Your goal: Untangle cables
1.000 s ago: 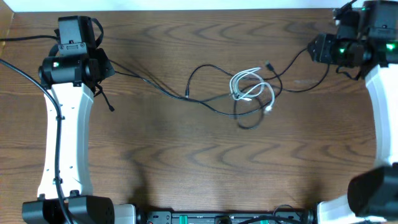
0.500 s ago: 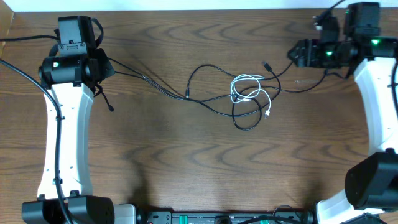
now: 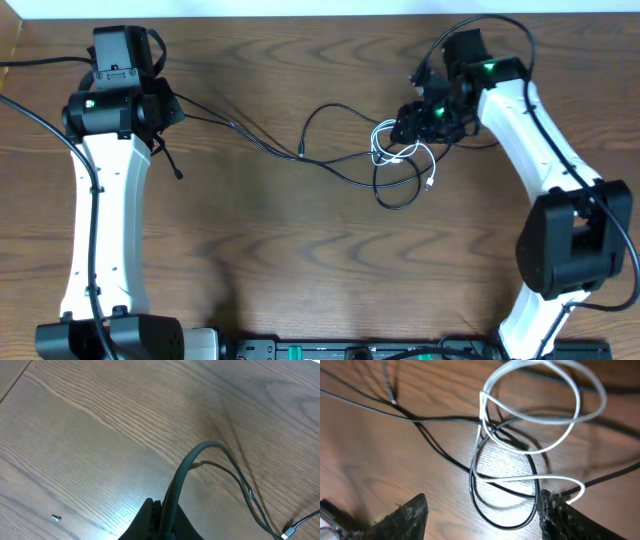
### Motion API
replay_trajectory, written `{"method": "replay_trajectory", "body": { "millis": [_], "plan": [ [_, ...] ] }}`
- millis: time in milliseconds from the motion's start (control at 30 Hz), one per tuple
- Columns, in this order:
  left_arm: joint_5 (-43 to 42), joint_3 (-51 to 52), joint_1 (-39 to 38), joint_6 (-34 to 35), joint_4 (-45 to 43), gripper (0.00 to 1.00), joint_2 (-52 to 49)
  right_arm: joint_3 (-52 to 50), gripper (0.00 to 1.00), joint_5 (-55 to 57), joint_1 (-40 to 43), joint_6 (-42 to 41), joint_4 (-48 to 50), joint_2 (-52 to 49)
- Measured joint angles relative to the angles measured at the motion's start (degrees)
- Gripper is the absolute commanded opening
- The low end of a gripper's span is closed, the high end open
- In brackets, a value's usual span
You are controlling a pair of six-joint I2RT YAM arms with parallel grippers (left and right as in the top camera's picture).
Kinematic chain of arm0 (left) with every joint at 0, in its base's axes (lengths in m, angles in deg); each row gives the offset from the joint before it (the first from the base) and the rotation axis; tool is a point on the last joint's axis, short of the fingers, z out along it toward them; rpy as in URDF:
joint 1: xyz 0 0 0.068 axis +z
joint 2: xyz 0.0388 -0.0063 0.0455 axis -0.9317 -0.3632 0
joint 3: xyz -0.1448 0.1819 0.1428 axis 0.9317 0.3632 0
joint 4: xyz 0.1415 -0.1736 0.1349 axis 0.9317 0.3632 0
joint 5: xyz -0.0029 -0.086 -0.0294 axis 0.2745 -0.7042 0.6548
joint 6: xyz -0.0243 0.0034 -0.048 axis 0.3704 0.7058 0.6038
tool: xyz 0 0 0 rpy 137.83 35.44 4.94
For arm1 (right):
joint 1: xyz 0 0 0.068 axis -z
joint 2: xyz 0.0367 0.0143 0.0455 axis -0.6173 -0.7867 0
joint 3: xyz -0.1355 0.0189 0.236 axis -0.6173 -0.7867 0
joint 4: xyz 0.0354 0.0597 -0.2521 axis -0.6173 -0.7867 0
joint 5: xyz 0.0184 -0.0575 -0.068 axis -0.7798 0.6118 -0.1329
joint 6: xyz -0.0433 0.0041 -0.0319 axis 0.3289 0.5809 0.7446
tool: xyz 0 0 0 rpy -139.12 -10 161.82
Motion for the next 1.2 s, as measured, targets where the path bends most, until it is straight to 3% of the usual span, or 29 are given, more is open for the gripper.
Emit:
{"method": "replay_trajectory", "body": {
  "millis": [267,467,667,800,1000,1200],
  "plan": [
    [-0.39,0.0,0.0,0.0,-0.09,0.08,0.0,-0.02,0.69,7.37,-3.13,-9.88,-2.29,-2.51],
    [-0.39,0.0,0.0,0.0,-0.11,0.07,0.0,-0.17,0.66,10.71,-5.01,-14.69,-0.28,-6.47],
    [-0.39,0.0,0.0,0.0,-0.11,0.07,0.0,-0.35,0.38,12.46,-5.9,-17.77,5.05,-10.34],
    [-0.39,0.0,0.0,0.0,-0.11,0.06,0.0,-0.24,0.01,12.81,-5.9,-18.21,6.78,-10.51],
    [-0.39,0.0,0.0,0.02,-0.11,0.07,0.0,3.8,0.01,12.94,-5.9,-15.43,4.02,-10.25],
    [-0.39,0.0,0.0,0.02,-0.13,0.07,0.0,16.2,0.01,10.56,-5.27,-10.56,0.13,-5.14]
  ]
}}
